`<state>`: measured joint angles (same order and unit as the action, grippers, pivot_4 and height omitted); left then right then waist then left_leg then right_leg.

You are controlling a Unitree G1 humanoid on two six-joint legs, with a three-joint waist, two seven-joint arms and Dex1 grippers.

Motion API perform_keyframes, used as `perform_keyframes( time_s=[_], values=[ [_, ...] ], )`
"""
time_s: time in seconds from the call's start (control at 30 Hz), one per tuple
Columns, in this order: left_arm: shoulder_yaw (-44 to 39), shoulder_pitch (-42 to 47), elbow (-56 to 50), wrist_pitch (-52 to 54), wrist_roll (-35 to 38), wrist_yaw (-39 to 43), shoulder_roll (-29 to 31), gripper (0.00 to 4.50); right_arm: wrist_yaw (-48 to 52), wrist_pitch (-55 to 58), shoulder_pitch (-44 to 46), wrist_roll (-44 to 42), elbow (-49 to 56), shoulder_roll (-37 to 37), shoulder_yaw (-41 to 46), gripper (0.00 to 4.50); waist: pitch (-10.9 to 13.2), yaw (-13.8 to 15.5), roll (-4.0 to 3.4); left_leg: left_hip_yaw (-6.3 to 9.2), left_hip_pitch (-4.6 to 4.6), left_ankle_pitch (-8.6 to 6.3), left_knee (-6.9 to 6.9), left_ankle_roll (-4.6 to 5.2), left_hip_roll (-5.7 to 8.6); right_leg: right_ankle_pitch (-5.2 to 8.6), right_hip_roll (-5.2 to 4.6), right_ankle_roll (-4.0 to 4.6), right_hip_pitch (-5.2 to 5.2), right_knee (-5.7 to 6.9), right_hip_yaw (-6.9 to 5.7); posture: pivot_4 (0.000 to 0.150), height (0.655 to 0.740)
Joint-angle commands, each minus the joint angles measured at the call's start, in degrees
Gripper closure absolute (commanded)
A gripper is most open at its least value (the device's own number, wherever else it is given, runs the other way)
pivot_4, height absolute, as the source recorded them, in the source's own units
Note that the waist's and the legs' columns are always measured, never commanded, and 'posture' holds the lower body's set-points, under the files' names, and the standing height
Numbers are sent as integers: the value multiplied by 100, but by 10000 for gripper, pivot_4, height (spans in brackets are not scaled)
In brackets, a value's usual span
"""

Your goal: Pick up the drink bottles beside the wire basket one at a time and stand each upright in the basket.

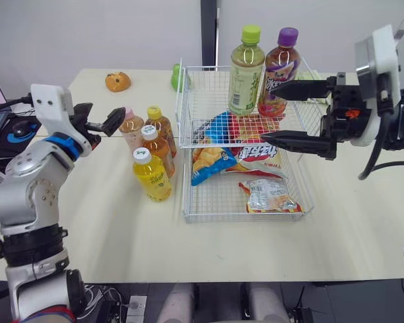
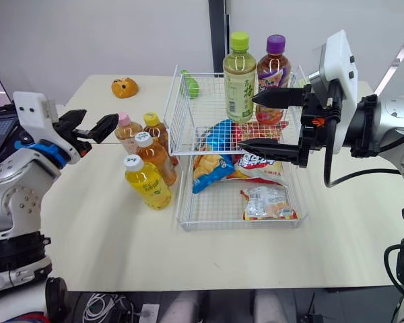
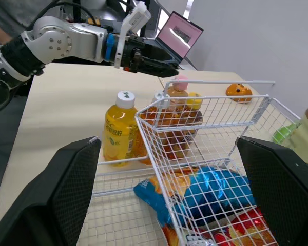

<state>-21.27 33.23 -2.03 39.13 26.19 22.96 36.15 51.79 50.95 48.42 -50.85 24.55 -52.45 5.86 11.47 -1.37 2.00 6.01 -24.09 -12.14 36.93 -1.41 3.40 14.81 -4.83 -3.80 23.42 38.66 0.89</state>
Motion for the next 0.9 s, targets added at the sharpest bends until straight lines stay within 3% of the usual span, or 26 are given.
perform_keyframes(
  time_s=[0.03, 0.4, 0.53, 0.77, 0.9],
  values=[
    [184, 315, 273, -257, -232, -106, -20, 345, -130, 68, -19, -201, 304, -73, 313, 0, 0, -11, 0, 1, -1, 0, 0, 0, 0, 0, 0, 0, 1, 0, -1, 1500, 7400],
    [749, 1137, 1743, -966, -669, 110, -261, 345, -281, 80, -155, -358, 427, -37, 382, 0, 0, -8, 1, 3, -1, 0, 1, 0, 3, 0, -1, 0, -1, -1, -2, 1500, 7400],
    [812, 1272, 2092, -1150, -773, 197, -297, 8827, -277, 85, -128, -377, 410, -42, 382, 0, 0, -18, 1, 1, -1, 0, 1, 0, 2, 0, -1, 0, 0, -1, -1, 1500, 7400],
    [835, 1231, 2103, -1291, -879, 247, -301, 30887, -319, 68, -129, -396, 402, -38, 389, 0, 0, -15, 1, 3, -2, 0, 1, 0, 3, 0, -2, -1, 1, -1, -1, 1500, 7400],
    [797, 1161, 1932, -1268, -882, 249, -303, 31052, -292, -20, -151, -295, 323, -44, 354, 0, 0, -15, 1, 4, -3, 0, 1, 0, 3, 0, -3, -1, 1, -2, -2, 1500, 7400]
  ],
)
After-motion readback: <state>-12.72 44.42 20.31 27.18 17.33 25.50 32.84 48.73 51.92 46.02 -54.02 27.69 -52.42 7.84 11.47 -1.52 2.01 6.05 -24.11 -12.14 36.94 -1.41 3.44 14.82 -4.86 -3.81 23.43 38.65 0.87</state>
